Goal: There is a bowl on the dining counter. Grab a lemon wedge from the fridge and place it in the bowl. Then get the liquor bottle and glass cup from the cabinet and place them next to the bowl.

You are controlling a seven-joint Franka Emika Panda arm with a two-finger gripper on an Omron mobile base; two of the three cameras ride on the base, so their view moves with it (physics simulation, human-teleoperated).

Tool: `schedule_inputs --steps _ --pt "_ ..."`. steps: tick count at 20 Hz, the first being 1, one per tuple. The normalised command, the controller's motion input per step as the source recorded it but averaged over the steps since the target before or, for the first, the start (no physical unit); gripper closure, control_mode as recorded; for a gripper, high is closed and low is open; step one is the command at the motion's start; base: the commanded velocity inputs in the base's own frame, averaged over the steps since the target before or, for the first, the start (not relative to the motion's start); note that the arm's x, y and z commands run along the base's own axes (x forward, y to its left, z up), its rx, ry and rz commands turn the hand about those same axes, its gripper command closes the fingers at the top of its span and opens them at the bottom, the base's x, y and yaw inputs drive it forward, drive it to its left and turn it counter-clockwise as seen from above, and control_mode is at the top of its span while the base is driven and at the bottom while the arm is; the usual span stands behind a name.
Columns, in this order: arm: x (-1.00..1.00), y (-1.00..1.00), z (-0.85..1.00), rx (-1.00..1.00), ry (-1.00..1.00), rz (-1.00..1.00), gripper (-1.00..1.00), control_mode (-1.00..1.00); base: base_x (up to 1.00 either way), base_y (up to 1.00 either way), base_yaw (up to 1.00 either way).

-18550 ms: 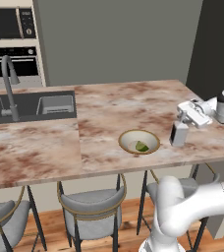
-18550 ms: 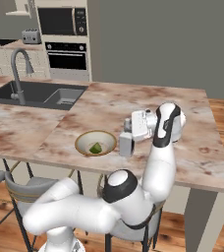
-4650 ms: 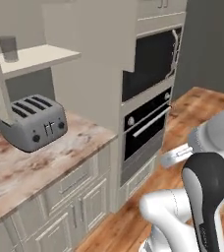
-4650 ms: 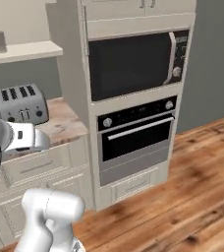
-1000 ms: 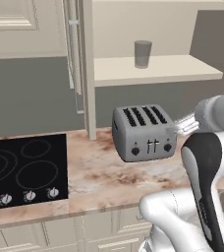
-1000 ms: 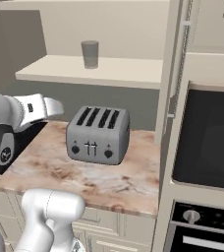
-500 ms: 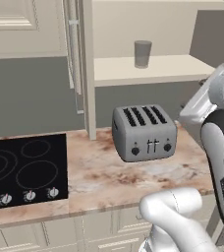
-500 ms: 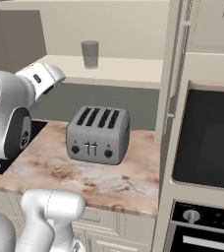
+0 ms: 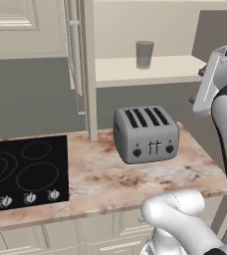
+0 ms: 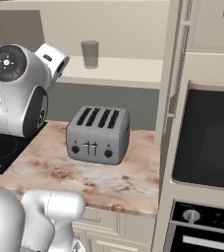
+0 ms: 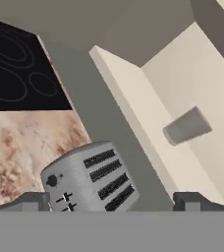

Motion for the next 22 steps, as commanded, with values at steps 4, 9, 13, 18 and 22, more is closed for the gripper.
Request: schedule_inputs --steps 4,9,13,18,22 --pt "0.13 0.00 0.06 -0.07 0.00 0.17 -1.00 -1.00 0.00 0.00 0.00" --pt "0.15 0.00 0.18 -0.10 0.00 0.24 -1.00 -1.00 0.00 0.00 0.00" --pt "0.16 0.00 0.19 -0.11 0.00 0.27 -1.00 -1.00 0.00 0.00 0.00" --pt "0.24 0.00 0.19 -0.10 0.00 0.29 -1.00 -1.00 0.00 0.00 0.00" --pt "0.16 0.01 0.23 -0.14 -0.06 0.18 -1.00 -1.00 0.00 0.00 0.00"
